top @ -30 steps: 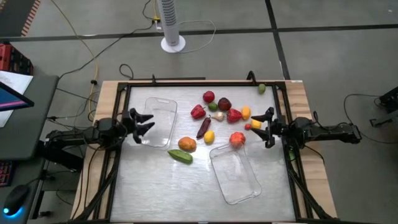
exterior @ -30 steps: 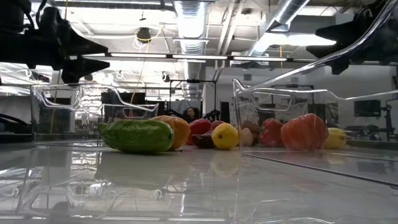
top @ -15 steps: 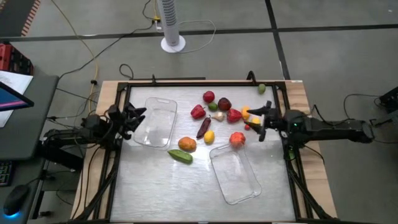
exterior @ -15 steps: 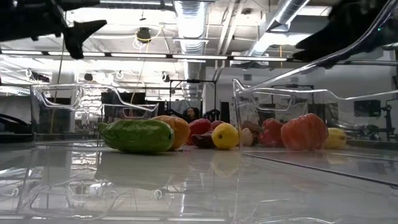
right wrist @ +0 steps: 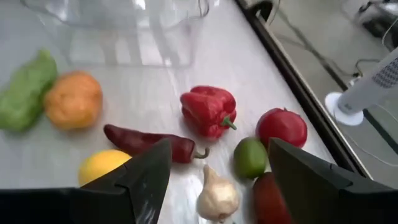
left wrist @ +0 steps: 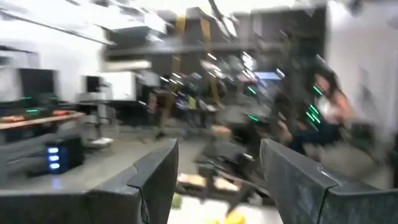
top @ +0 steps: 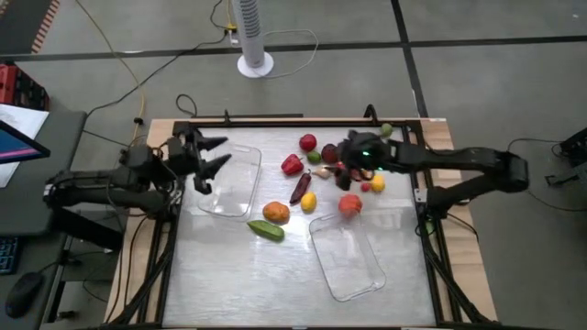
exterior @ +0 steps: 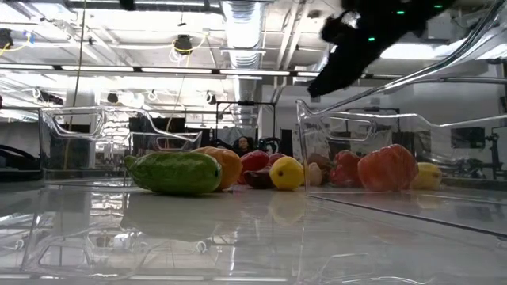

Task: Sort produce into baskets
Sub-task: Put the left red bell pepper into the left transparent bin

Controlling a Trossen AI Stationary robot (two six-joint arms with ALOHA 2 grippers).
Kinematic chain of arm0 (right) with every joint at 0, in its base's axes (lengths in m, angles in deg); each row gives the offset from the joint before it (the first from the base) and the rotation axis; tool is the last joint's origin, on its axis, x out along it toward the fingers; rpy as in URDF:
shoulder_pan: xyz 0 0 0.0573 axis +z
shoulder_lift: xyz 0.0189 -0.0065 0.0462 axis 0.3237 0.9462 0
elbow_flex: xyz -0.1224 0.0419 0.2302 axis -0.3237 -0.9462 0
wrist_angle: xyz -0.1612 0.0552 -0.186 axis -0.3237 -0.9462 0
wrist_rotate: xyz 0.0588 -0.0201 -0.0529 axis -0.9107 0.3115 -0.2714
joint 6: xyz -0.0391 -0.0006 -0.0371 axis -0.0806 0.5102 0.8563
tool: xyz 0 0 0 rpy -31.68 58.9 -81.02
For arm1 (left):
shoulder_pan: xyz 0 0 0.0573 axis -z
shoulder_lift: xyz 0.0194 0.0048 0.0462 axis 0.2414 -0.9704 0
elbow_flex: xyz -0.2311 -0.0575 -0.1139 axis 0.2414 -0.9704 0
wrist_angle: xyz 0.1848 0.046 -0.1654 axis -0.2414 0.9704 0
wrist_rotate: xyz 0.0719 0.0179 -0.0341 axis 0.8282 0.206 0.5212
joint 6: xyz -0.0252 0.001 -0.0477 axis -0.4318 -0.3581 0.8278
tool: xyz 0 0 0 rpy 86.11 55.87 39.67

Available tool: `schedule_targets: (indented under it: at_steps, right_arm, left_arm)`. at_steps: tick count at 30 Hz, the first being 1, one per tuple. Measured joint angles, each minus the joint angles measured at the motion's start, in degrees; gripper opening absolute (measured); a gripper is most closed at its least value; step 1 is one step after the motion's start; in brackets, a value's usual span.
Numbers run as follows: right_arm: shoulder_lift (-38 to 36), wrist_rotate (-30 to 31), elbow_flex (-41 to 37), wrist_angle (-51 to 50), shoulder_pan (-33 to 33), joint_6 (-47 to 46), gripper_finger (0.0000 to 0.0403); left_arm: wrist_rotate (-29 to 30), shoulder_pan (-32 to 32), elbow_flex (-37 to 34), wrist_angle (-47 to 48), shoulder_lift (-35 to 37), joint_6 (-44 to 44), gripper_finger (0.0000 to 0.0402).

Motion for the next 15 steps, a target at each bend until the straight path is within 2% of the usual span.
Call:
schedule_targets:
  at_steps: [2,4,9,15]
  right_arm:
    - [4.1,-0.2,3.9,-2.3,-0.5,1.4,0.0304]
    - [8.0,-1.3,7.7,-4.5,-0.9,3.2,0.0314]
    - [16.2,-2.9,15.3,-6.4,-1.3,8.1,0.0348]
    - [23.9,-3.2,19.2,-6.2,-1.1,11.6,0.0394]
  left_arm:
    - [-4.4,0.0,0.2,3.4,-1.1,-0.4,0.0214]
    - [-5.7,0.0,-0.9,3.7,-2.2,-1.4,0.0214]
    - [3.3,0.0,-1.1,0.6,-2.6,-2.8,0.0214]
    - [1.9,0.0,-1.1,-3.7,-2.6,-6.8,0.0216]
